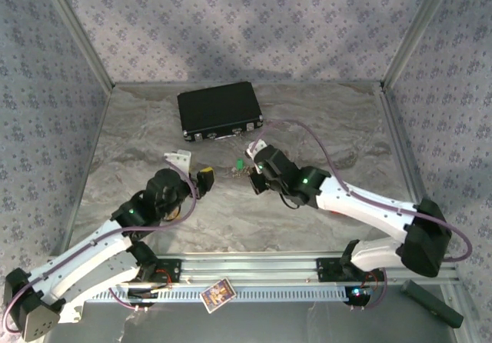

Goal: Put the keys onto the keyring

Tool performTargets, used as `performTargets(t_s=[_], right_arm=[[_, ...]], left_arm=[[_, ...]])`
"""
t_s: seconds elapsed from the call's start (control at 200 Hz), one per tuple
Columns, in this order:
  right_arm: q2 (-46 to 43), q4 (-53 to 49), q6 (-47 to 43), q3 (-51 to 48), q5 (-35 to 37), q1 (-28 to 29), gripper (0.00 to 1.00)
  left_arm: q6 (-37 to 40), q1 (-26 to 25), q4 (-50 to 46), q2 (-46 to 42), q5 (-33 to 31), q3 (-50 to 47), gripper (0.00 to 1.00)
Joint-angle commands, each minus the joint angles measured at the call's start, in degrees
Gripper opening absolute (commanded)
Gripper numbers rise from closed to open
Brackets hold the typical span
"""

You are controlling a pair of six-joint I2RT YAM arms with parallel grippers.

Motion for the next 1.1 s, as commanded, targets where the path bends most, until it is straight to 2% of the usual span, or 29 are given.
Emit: performTargets(t_s=[0.0,0.13,0.24,0.405,0.58,0.755,0.864,1.094], right_arm=[[-3.06,10.35,-9.24,-4.09,-7.15,-1.09,0.00],[-4.03,12.54,-13.78,-5.58,-16.82,-4.76,0.00],[-5.04,13.15,-18.47,-6.28,-22.23,-5.46,0.00],[-6.19,12.42,-22.87,-7.11,-26.51,-5.46,0.00],[-7.08,12.53,-25.41,-8.32,-27.73,-5.62,0.00],[-7.40,13.61,-26.17,-8.79,-29.75,-5.83,0.00],[-7.36,13.63,-26.43,-8.80,-30.84,-5.89,0.00],[-7.36,13.04,-27.29,-8.84,-31.54,-5.81,0.00]], left_arm=[[15.23,-0.28,0.88,-1.20,4.89,1.97,0.59],[24.87,-0.30,0.97,-0.56,9.74,3.73,0.56],[30.39,-0.25,-0.58,0.78,13.56,5.80,0.56],[37.11,-0.26,-4.78,3.19,22.45,8.16,0.58],[40.86,-0.27,-5.03,4.63,34.77,7.89,0.65],[40.98,-0.27,-2.14,7.32,37.22,5.63,0.74],[41.30,-0.24,-0.65,10.06,40.06,4.89,0.75],[42.29,-0.27,3.63,13.00,40.52,3.27,0.75]])
